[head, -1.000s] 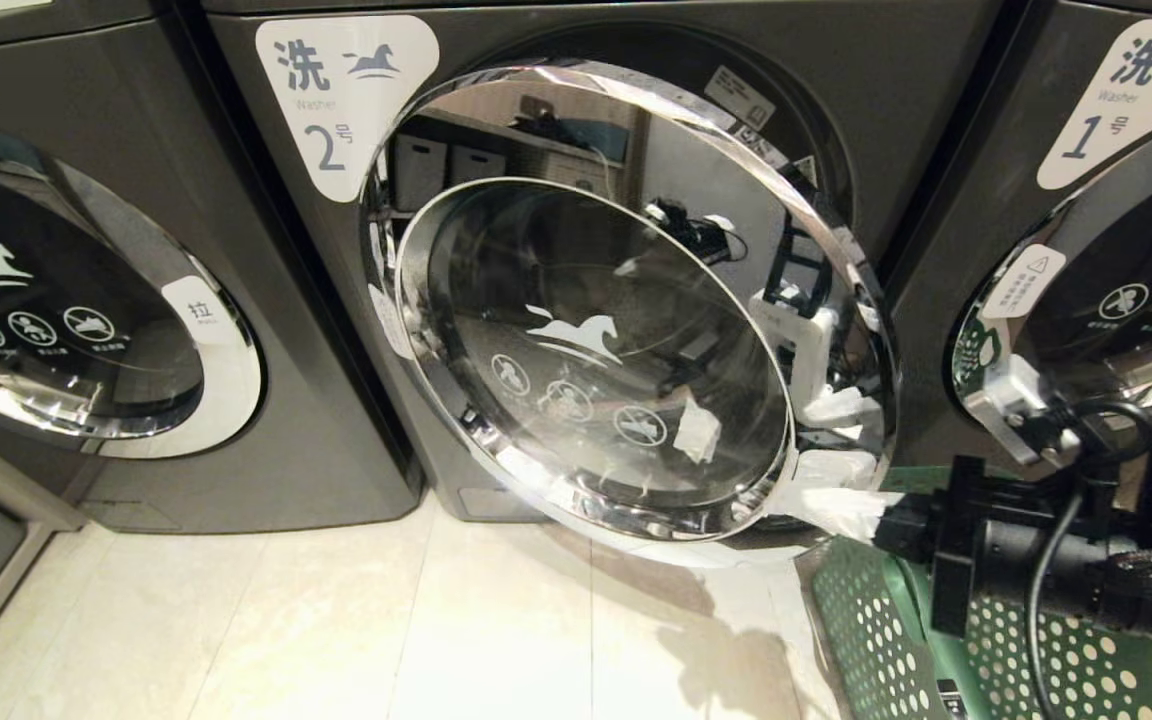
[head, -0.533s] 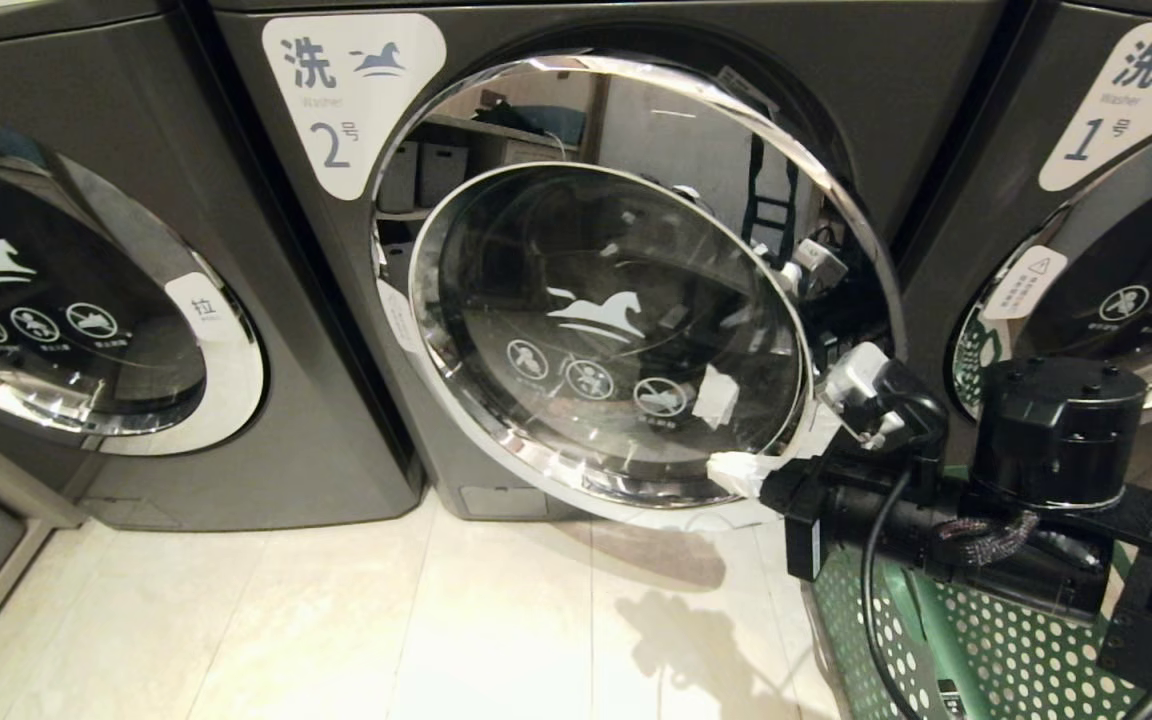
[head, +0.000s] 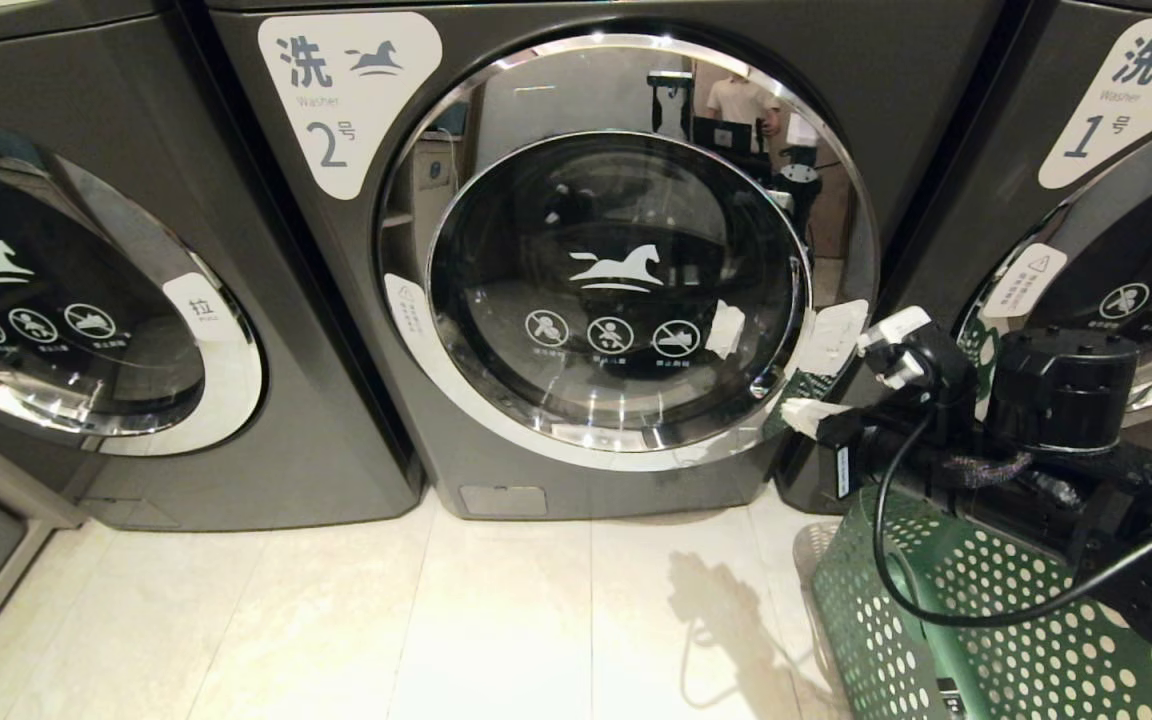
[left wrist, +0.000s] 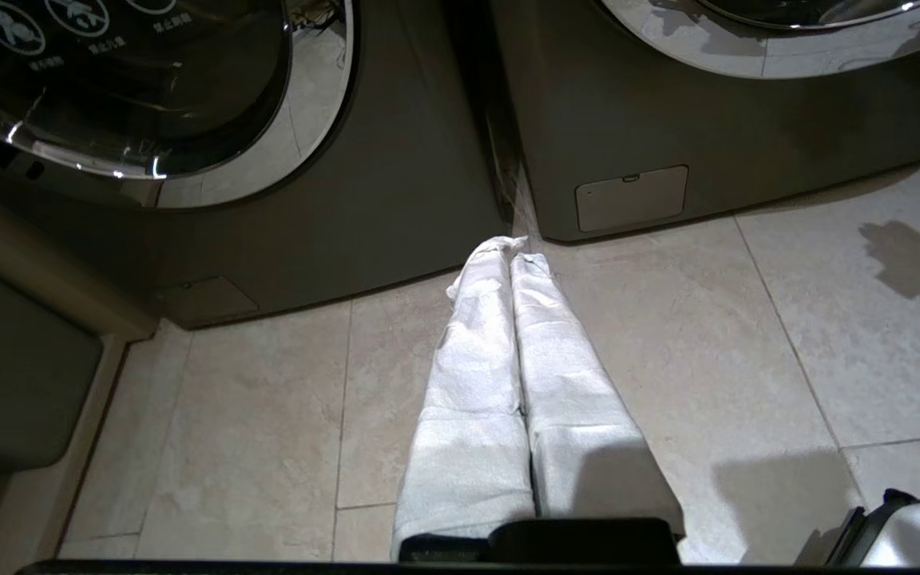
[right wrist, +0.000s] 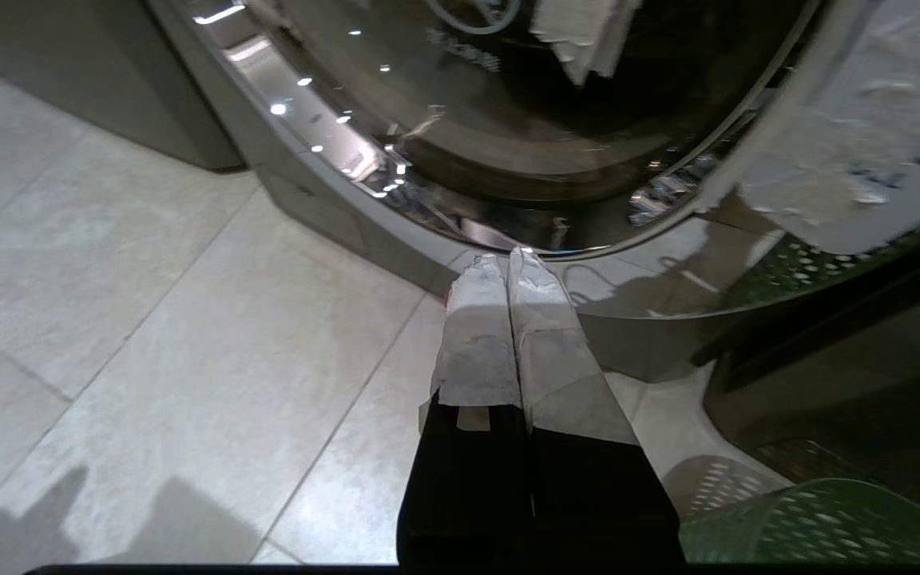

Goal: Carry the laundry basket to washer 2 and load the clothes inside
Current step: Press the washing machine door tightly with the right hand

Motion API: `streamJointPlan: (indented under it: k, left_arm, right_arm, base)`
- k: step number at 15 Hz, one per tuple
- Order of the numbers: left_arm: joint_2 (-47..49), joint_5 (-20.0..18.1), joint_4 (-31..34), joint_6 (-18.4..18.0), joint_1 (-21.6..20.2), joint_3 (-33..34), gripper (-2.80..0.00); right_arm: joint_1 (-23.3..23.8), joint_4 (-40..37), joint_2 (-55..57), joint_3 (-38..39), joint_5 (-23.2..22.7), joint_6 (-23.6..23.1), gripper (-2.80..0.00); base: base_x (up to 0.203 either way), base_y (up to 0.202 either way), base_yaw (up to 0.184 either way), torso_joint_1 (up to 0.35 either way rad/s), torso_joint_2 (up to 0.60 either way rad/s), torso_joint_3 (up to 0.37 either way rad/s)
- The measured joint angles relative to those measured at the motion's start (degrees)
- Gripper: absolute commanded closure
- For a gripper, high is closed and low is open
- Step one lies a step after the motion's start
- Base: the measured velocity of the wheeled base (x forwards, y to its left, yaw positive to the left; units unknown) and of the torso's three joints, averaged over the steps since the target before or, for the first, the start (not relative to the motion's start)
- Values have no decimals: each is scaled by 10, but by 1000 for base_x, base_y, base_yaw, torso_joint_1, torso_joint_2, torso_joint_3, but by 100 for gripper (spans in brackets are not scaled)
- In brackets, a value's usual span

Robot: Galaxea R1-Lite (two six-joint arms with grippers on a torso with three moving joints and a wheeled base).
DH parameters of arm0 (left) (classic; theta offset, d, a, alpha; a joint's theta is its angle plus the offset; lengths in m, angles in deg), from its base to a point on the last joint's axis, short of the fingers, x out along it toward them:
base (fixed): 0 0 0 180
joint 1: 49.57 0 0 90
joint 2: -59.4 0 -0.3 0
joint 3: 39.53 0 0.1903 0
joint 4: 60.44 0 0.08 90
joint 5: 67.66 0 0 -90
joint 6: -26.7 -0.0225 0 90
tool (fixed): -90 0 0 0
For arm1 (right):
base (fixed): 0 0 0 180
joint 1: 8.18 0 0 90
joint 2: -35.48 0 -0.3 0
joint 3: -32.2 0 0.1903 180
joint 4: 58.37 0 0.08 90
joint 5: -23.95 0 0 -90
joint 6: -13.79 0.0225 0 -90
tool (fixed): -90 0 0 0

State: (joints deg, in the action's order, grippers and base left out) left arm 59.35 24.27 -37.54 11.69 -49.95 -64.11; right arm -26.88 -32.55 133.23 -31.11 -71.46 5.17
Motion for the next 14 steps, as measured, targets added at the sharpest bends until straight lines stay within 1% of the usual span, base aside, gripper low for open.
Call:
streamJointPlan:
  k: [1, 3, 5, 6, 8, 10, 14]
  left_arm:
    - [0, 6, -7, 25, 0, 1, 0]
    - [0, 19, -27, 97, 0, 6, 0]
    - [0, 13, -33, 157, 0, 9, 0]
    - [0, 0, -35, 165, -1, 10, 0]
    - [0, -17, -52, 129, 0, 12, 0]
    - [0, -19, -54, 124, 0, 12, 0]
    - [0, -19, -54, 117, 0, 12, 0]
  right_arm:
    - [22, 0, 7, -11, 8, 0, 0]
    - [58, 0, 22, -40, 28, 2, 0]
    - [77, 1, 38, -70, 32, 2, 0]
    - [84, 3, 45, -83, 33, 2, 0]
    - [88, 13, 60, -102, 32, 1, 0]
    - [92, 26, 77, -116, 33, -1, 0]
    - [94, 29, 110, -157, 38, -1, 0]
  base:
    - [0, 0, 0, 0, 0, 0]
    - [0, 0, 0, 0, 0, 0]
    - [0, 0, 0, 0, 0, 0]
    - [0, 0, 0, 0, 0, 0]
    - [0, 0, 0, 0, 0, 0]
    - [0, 0, 0, 0, 0, 0]
    - [0, 0, 0, 0, 0, 0]
